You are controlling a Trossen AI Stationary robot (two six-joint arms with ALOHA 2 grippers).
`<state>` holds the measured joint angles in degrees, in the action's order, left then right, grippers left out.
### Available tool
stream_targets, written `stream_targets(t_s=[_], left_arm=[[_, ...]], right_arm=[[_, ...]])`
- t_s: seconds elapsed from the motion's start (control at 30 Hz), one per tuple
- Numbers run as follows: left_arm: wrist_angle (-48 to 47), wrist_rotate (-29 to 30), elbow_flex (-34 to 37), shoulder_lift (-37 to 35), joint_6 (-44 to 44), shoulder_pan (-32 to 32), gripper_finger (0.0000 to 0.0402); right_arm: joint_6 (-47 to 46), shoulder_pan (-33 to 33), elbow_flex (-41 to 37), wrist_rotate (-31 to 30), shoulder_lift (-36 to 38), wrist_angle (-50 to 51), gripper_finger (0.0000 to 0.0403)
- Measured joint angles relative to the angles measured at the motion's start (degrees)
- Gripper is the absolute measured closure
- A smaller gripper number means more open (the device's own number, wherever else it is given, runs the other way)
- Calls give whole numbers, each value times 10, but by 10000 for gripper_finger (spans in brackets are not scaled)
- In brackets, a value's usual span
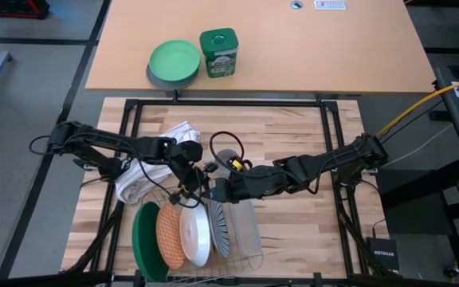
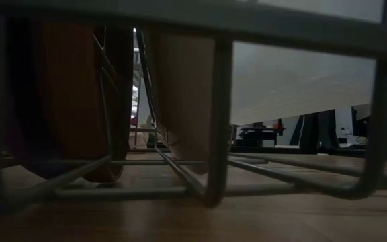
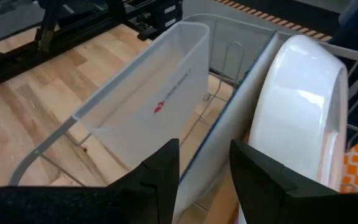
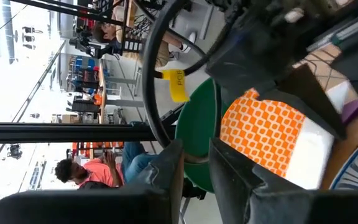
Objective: Sort dishes
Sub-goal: Adjust the white plate, then return to Home Position
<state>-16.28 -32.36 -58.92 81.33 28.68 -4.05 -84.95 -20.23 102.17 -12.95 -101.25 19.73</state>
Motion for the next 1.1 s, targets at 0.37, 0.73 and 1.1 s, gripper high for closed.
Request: stream_targets(t_s=[0.37, 0.73, 1.1], left_arm=[[-89, -31, 0, -28, 16, -2, 270], [-149, -33, 0, -71, 26, -5, 270], [-147, -33, 0, -200, -113, 13, 270]], right_arm=[[0, 0, 0, 5, 0, 4, 324], [11, 0, 0, 5, 0, 6, 324], [109, 0, 0, 1, 32, 3, 324]])
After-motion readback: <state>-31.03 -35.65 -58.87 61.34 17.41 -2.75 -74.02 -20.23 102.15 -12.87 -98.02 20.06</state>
